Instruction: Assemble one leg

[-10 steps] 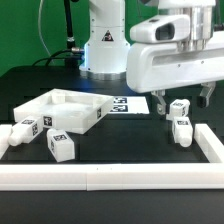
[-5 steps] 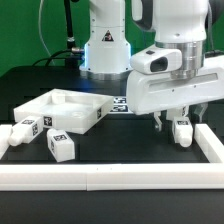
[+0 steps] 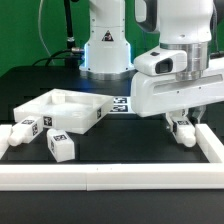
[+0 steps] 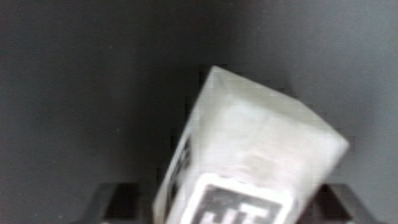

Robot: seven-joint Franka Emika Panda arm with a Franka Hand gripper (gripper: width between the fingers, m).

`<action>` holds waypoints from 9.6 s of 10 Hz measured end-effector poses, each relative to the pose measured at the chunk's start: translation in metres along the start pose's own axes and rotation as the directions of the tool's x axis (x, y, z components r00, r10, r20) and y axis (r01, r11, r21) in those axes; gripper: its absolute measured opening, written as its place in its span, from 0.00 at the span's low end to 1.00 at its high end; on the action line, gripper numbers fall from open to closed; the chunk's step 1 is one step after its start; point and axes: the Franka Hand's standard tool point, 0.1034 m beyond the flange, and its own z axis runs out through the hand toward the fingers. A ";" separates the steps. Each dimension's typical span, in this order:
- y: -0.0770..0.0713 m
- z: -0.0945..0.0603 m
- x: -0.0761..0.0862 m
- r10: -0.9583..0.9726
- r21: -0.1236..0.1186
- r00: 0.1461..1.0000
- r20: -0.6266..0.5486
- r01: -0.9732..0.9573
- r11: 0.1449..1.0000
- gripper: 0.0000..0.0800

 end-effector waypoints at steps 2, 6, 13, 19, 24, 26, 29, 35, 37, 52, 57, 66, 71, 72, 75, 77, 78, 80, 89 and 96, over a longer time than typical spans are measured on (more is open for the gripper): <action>0.003 -0.001 0.001 0.005 -0.003 1.000 -0.003 -0.005 1.000 0.36; -0.009 -0.007 -0.032 0.071 -0.010 0.997 0.027 -0.071 0.997 0.36; -0.004 -0.065 -0.047 0.062 -0.022 0.998 0.015 -0.062 0.998 0.36; 0.011 -0.079 -0.106 0.287 -0.007 0.957 0.039 -0.287 0.958 0.36; 0.009 -0.072 -0.130 0.374 0.017 0.925 0.063 -0.376 0.927 0.36; 0.003 -0.059 -0.136 0.383 0.010 0.922 0.057 -0.385 0.923 0.36; -0.003 -0.026 -0.167 0.396 -0.011 0.918 0.037 -0.395 0.918 0.36; -0.008 -0.007 -0.153 0.385 -0.008 0.923 0.019 -0.385 0.923 0.36; -0.008 -0.007 -0.154 0.384 -0.009 0.923 0.021 -0.384 0.923 0.36; 0.055 -0.089 -0.159 -0.141 -0.030 0.988 -0.056 0.140 0.990 0.81; 0.115 -0.127 -0.171 -0.490 -0.061 0.865 -0.109 0.486 0.872 0.81; 0.119 -0.112 -0.184 -0.515 -0.056 0.854 -0.076 0.512 0.857 0.81; 0.122 -0.141 -0.172 -0.508 -0.106 0.847 -0.156 0.497 0.861 0.81; 0.124 -0.145 -0.167 -0.510 -0.117 0.845 -0.160 0.497 0.860 0.81; 0.129 -0.146 -0.157 -0.511 -0.123 0.844 -0.164 0.496 0.860 0.81; 0.137 -0.142 -0.156 -0.455 -0.134 0.877 -0.152 0.438 0.889 0.81; 0.147 -0.134 -0.156 -0.420 -0.128 0.898 -0.130 0.405 0.906 0.81; 0.163 -0.123 -0.169 -0.296 -0.061 0.948 -0.117 0.291 0.955 0.81; 0.177 -0.119 -0.195 -0.169 0.034 0.979 -0.113 0.174 0.984 0.81; 0.203 -0.100 -0.217 -0.015 0.182 0.996 -0.086 0.031 0.983 0.81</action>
Offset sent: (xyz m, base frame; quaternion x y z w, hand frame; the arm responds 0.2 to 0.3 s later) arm -0.0208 0.0000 -0.0053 -0.0443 -0.0139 0.0455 0.9979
